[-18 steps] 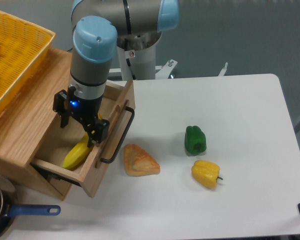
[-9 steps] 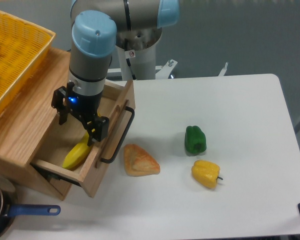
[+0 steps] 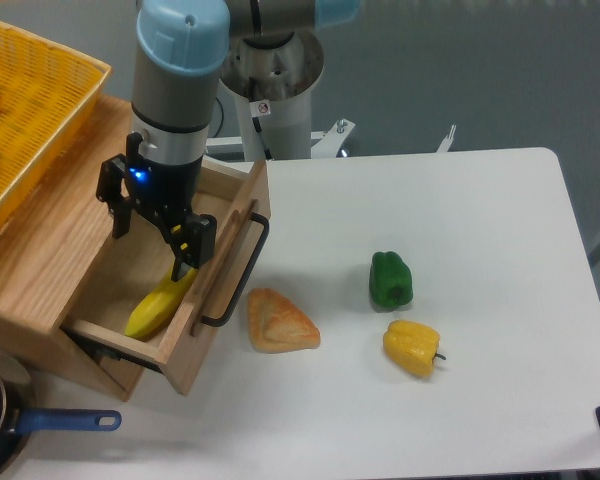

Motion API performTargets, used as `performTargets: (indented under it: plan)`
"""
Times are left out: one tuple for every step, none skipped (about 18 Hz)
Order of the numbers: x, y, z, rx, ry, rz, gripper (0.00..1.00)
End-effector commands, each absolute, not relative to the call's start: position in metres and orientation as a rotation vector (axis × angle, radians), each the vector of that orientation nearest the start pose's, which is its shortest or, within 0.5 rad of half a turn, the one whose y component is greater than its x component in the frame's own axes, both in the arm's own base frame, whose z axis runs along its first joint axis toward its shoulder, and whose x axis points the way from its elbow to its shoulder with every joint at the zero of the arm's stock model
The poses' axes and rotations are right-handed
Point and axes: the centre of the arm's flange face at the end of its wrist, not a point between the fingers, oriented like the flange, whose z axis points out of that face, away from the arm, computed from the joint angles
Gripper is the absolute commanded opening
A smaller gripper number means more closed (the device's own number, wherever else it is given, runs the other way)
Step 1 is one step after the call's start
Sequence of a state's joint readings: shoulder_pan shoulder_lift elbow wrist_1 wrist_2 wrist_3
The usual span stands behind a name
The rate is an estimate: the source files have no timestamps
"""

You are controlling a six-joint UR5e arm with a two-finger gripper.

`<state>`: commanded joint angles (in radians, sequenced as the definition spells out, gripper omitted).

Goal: Place the banana in the top drawer
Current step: 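Raise the open gripper up out of the drawer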

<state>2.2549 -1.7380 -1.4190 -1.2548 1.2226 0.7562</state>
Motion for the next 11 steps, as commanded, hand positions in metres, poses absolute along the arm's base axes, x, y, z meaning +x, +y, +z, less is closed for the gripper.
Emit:
performTargets:
  plan:
    - [-0.241, 0.559, 0.517, -2.683, 0.166, -0.083, 1.00]
    - [-0.243, 0.558, 0.517, -2.684, 0.162, -0.082, 1.00]
    - [-0.246, 0.557, 0.517, -2.684, 0.158, -0.081, 1.00]
    - [-0.254, 0.553, 0.518, -2.684, 0.142, -0.075, 1.00]
    - [-0.261, 0.549, 0.517, -2.685, 0.145, -0.070, 1.00]
    - [-0.265, 0.542, 0.517, -2.685, 0.157, -0.061, 1.00]
    - [-0.269, 0.539, 0.517, -2.686, 0.151, -0.061, 1.00]
    - [-0.273, 0.537, 0.515, -2.688, 0.142, -0.061, 1.00]
    - [-0.278, 0.534, 0.515, -2.689, 0.128, -0.058, 1.00]
    - [-0.283, 0.531, 0.515, -2.689, 0.119, -0.054, 1.00]
    - [-0.287, 0.528, 0.514, -2.691, 0.129, -0.048, 1.00]
